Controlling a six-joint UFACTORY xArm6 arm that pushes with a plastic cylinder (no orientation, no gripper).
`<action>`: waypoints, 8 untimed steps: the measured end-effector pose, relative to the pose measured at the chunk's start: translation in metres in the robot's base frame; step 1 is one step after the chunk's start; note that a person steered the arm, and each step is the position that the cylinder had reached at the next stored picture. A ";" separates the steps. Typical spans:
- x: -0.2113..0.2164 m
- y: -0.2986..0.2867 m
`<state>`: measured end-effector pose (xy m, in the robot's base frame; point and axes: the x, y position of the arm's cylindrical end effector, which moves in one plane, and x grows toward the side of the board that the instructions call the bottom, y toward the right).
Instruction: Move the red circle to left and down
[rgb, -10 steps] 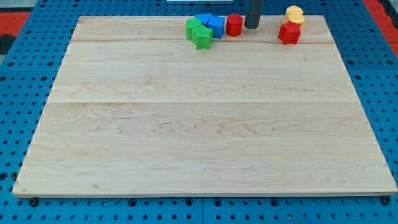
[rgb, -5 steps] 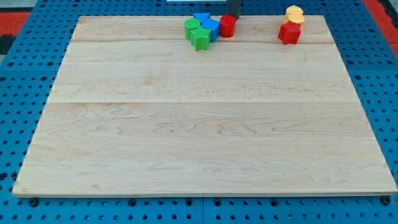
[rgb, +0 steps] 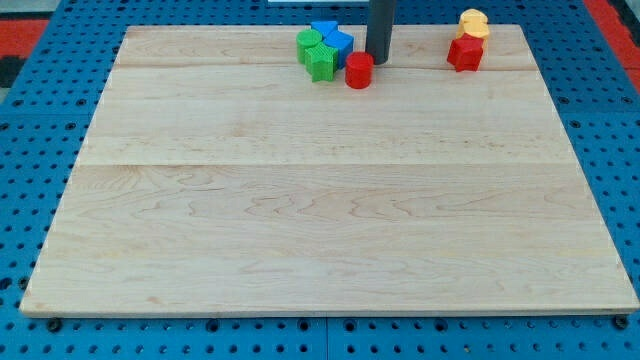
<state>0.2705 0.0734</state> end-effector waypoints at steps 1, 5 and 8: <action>0.022 -0.003; 0.075 -0.073; 0.080 -0.100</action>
<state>0.3506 -0.0270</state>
